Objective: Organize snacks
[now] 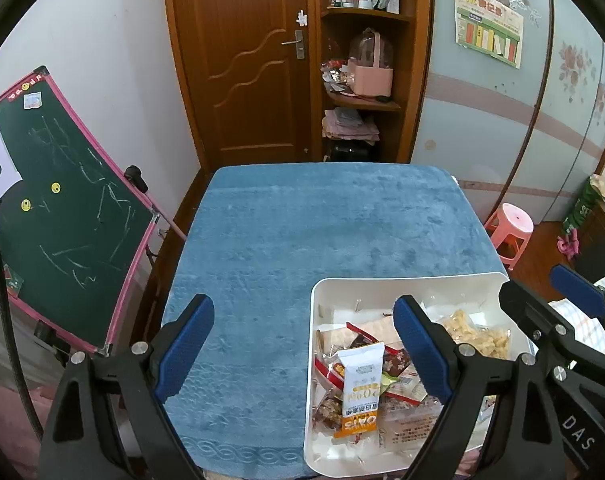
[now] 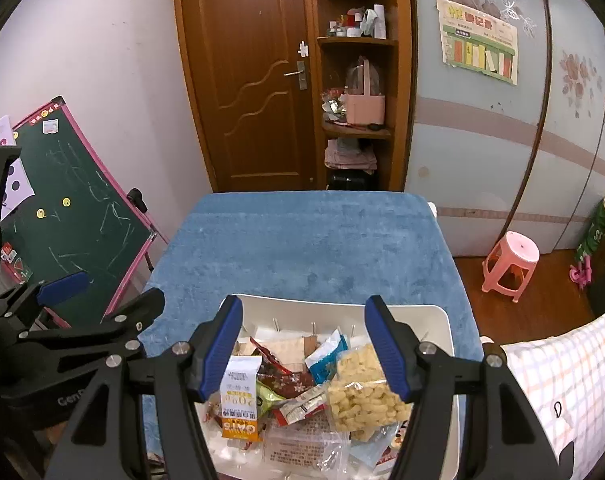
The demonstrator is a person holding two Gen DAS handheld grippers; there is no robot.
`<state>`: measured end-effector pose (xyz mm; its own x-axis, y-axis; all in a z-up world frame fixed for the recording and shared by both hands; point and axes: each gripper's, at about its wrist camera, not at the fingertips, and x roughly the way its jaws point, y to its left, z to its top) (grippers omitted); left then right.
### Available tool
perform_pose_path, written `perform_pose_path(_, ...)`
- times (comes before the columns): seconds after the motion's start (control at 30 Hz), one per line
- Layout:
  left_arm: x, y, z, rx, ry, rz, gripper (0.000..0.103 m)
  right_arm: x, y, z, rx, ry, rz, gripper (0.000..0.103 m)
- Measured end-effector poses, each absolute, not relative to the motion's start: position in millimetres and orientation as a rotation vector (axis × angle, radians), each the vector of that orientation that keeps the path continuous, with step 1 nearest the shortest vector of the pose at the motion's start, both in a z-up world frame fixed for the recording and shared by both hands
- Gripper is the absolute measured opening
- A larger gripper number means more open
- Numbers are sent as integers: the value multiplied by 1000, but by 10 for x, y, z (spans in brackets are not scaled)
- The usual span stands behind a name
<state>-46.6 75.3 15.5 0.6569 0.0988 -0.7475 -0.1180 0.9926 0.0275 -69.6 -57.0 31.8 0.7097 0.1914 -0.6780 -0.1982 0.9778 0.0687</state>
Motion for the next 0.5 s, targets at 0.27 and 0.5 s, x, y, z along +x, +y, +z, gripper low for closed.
perform_pose_path(0.27, -454, 759, 118, -34, 856, 105, 91, -713, -588, 299, -16, 748, 201, 64)
perform_pose_path(0.5, -447, 752, 84, -36, 869, 94, 91, -720, -576, 288, -9, 759, 192, 64)
